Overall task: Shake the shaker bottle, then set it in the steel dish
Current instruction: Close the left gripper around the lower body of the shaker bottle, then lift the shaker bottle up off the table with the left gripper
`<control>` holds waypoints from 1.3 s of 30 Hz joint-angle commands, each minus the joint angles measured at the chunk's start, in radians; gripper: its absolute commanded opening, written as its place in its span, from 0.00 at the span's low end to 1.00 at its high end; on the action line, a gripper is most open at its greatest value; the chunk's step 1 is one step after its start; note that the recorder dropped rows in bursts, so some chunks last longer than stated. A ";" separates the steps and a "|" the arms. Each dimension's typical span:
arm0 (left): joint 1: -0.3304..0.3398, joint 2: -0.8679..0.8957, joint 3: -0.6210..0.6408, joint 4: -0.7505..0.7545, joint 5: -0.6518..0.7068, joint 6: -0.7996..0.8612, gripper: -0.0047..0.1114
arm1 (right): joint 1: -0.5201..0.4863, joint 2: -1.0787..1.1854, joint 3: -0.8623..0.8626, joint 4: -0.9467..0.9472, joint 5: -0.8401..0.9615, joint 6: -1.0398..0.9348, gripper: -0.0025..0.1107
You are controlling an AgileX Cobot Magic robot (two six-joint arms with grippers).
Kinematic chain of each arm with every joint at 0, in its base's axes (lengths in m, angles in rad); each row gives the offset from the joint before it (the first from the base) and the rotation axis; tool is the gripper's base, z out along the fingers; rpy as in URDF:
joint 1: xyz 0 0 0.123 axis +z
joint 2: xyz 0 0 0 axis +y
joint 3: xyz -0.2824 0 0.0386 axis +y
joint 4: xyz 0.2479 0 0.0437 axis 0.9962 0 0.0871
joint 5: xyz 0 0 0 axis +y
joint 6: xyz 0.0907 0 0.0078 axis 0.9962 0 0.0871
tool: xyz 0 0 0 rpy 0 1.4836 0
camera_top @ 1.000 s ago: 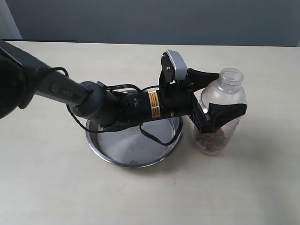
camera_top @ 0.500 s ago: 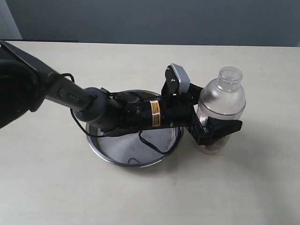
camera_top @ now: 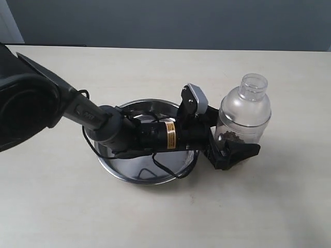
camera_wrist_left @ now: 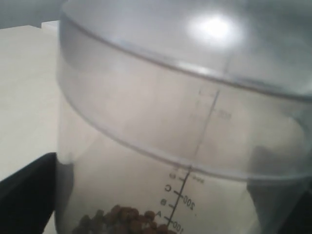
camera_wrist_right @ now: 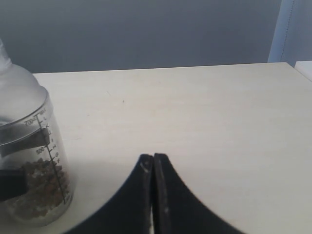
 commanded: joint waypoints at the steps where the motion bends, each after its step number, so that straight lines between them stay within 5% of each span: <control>1: -0.007 0.003 -0.011 -0.029 -0.006 -0.008 0.95 | 0.004 -0.004 0.002 -0.003 -0.012 -0.002 0.01; 21: -0.047 0.003 -0.100 -0.026 0.187 -0.019 0.90 | 0.004 -0.004 0.002 -0.003 -0.012 -0.002 0.01; 31: -0.047 0.003 -0.100 -0.032 0.175 0.011 0.16 | 0.004 -0.004 0.002 -0.003 -0.012 -0.002 0.01; 34: -0.047 0.003 -0.100 -0.032 0.173 -0.028 0.04 | 0.004 -0.004 0.002 -0.003 -0.012 -0.002 0.01; 39: -0.047 -0.008 -0.100 -0.067 0.168 -0.058 0.05 | 0.004 -0.004 0.002 -0.003 -0.012 -0.002 0.01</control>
